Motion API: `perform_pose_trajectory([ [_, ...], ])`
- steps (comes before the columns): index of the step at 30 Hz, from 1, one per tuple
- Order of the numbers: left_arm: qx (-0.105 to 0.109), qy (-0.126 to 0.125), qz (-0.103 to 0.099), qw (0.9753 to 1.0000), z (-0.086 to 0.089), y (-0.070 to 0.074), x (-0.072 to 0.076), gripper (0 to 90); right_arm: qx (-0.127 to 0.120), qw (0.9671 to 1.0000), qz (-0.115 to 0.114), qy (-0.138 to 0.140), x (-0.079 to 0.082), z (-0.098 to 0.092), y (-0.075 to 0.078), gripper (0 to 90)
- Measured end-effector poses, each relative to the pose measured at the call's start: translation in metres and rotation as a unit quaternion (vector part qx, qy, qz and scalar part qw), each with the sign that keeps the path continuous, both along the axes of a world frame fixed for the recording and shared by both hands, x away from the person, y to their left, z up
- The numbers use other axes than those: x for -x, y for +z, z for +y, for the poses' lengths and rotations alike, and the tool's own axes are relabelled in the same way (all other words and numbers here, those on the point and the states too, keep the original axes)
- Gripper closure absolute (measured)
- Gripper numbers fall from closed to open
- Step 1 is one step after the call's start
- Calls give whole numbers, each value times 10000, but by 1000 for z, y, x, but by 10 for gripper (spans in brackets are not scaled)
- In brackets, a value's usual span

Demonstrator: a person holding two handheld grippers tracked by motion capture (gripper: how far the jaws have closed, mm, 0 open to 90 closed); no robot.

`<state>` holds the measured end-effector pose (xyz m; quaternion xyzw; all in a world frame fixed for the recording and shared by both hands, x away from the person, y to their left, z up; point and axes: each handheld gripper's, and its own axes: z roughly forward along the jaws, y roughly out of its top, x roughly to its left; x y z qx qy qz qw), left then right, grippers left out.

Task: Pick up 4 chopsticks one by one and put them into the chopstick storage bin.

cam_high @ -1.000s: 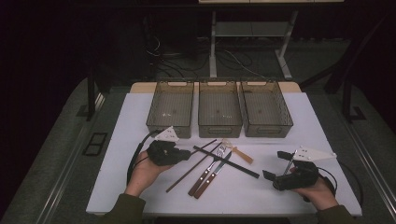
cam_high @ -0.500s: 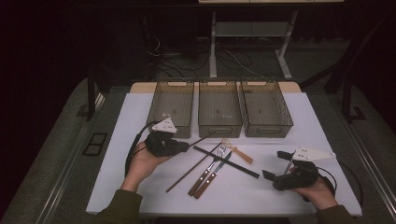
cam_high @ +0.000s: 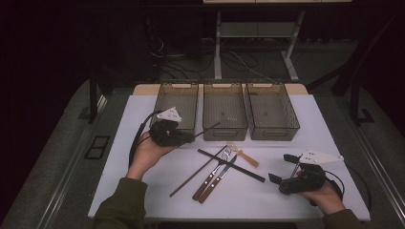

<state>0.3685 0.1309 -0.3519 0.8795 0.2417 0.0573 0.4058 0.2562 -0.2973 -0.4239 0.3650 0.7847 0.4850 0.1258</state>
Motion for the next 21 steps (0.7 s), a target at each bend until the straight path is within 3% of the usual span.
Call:
perform_pose_trajectory([
  [7,70,239,-76,9997,4,11,-16,851,-28,10000,13,-7,0,0,0,28],
  [21,110,596,-77,9981,12,16,-42,851,-56,10000,10,-25,0,0,0,28],
])
